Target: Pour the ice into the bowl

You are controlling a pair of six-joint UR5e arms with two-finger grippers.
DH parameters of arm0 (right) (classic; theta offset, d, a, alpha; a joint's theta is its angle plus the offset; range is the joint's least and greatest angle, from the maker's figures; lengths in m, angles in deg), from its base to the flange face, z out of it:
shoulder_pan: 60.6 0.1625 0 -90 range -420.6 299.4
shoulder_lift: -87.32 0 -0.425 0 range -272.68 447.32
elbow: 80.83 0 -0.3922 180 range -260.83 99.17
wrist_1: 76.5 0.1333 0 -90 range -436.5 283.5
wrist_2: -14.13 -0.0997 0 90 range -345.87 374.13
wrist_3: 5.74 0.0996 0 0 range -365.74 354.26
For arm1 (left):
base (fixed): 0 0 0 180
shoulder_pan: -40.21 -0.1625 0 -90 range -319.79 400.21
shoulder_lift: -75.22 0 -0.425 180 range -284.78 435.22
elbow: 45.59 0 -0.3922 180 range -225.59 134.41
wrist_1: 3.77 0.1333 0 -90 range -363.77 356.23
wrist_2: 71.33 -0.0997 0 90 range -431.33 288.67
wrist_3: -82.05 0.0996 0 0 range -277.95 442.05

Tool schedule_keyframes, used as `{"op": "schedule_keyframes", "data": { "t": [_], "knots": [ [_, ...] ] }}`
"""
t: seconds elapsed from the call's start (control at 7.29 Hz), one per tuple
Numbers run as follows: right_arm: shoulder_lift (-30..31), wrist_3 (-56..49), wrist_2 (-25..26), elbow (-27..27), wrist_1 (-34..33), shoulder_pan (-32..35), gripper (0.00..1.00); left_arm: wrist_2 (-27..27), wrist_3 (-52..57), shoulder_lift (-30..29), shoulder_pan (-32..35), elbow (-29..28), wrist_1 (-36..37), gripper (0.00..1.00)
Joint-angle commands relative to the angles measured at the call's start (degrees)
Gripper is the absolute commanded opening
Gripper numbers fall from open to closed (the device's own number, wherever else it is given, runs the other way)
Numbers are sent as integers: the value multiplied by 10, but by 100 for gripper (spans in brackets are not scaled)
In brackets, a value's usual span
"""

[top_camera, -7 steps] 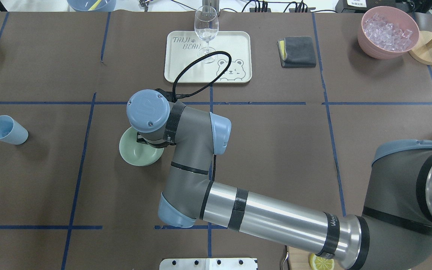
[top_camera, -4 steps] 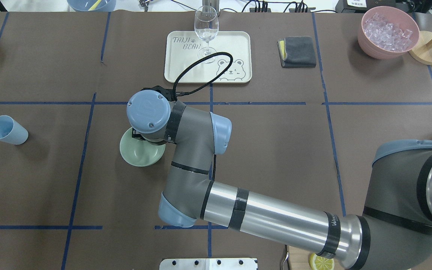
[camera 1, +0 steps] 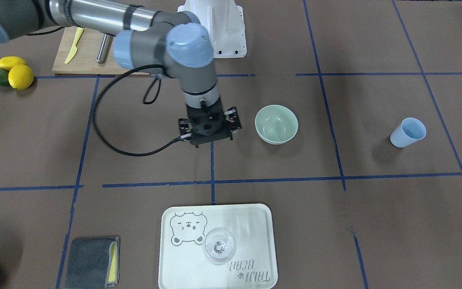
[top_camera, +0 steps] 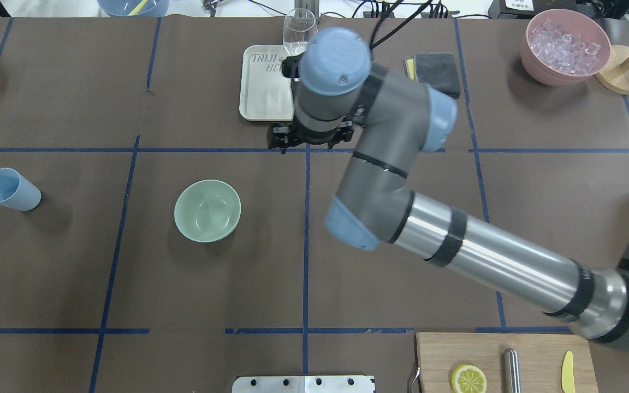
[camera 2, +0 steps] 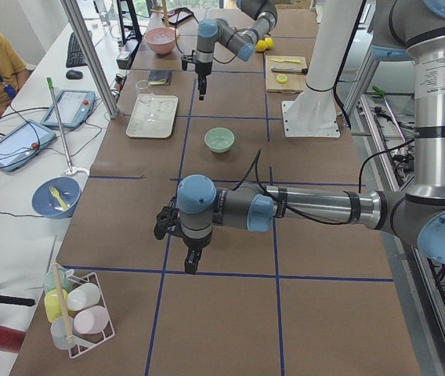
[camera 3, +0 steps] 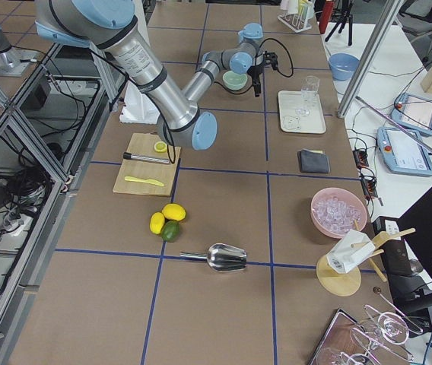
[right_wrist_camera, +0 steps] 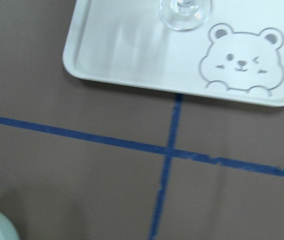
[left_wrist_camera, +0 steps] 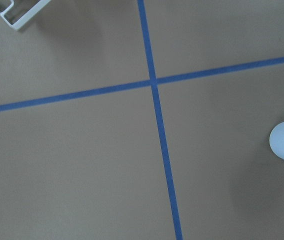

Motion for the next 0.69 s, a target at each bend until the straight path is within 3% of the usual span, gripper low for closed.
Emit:
{"op": "schedule_keyframes", "data": {
  "t": [0.0,0.41,0.55],
  "knots": [
    [125,-160,-97,-104,-25,113,100,0,1,-16,-2,8,-36,100],
    [271,-387,-191,-110,-26,273,100,1,-6,-42,-2,-20,-278,100],
    [336,-486,-194,-108,-23,318,100,5,-67,-44,0,-23,-344,100]
  ]
}}
